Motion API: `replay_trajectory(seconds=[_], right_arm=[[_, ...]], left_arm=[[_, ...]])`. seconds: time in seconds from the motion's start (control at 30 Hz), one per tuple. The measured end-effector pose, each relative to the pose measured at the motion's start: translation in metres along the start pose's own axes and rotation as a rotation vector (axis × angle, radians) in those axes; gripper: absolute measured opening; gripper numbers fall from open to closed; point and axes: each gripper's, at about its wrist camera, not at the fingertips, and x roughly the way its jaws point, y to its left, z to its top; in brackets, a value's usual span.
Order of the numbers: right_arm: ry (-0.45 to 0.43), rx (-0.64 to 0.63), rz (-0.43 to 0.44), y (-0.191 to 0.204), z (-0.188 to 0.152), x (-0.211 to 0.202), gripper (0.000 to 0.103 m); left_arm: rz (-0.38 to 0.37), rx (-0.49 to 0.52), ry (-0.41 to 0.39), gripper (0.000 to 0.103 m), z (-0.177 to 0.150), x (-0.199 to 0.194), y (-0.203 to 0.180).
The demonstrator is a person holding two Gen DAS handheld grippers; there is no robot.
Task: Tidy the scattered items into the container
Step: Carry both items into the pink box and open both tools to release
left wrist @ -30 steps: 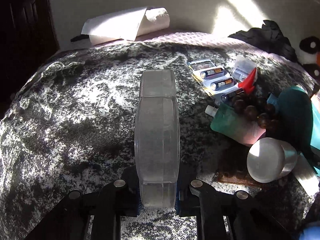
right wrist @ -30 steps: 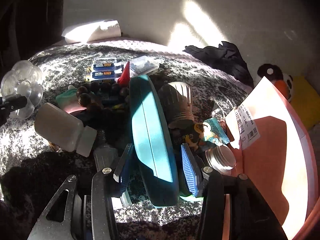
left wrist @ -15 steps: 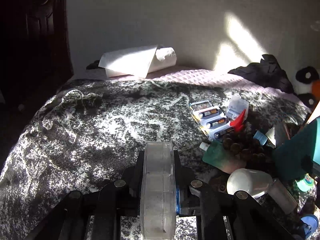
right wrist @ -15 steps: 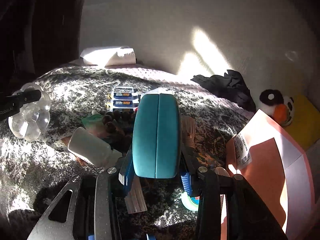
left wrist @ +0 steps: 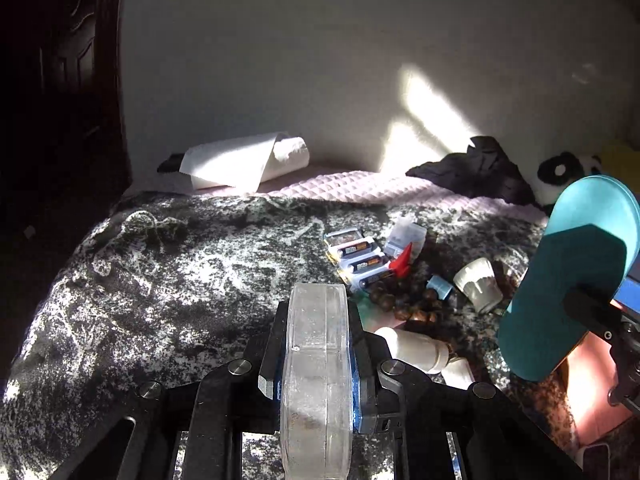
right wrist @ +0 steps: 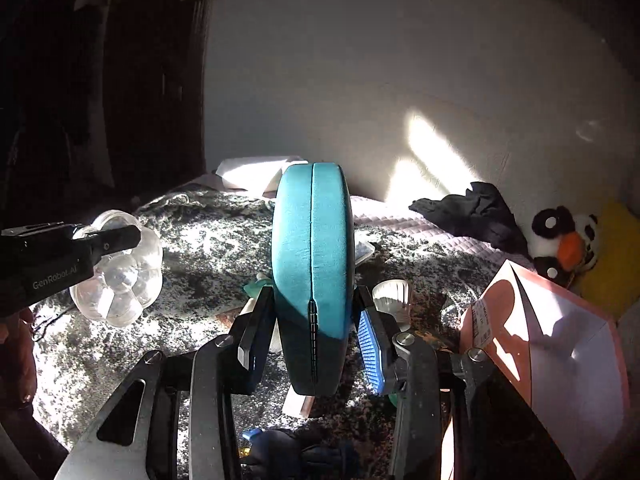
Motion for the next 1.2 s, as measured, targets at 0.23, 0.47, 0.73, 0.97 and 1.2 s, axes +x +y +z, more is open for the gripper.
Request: replay_trajectory(seconds=[0.23, 0.47, 0.73, 0.97, 1.2], right_arm=[[-0.112, 0.072, -0.005, -0.033, 0.017, -0.06, 0.041], [-0.198, 0.128, -0.152, -0.089, 0.013, -0.121, 0.041], [-0.185, 0.213, -0.376, -0.179, -0.024, -0.168, 0.041], [-0.058, 0.331, -0.456, -0.264, -0.073, -0.166, 0.041], [0.115, 0.438, -0.428, -0.321, -0.127, -0.119, 0.041]], left_arm=[[-0.081, 0.075, -0.076, 0.017, 0.027, -0.048, -0.065], [-0.189, 0.19, -0.15, 0.017, 0.054, -0.075, -0.163], [-0.336, 0.286, -0.104, 0.017, 0.047, -0.059, -0.288], [-0.388, 0.374, 0.003, 0.017, 0.015, -0.017, -0.382], [-0.366, 0.401, 0.132, 0.018, -0.013, 0.034, -0.423]])
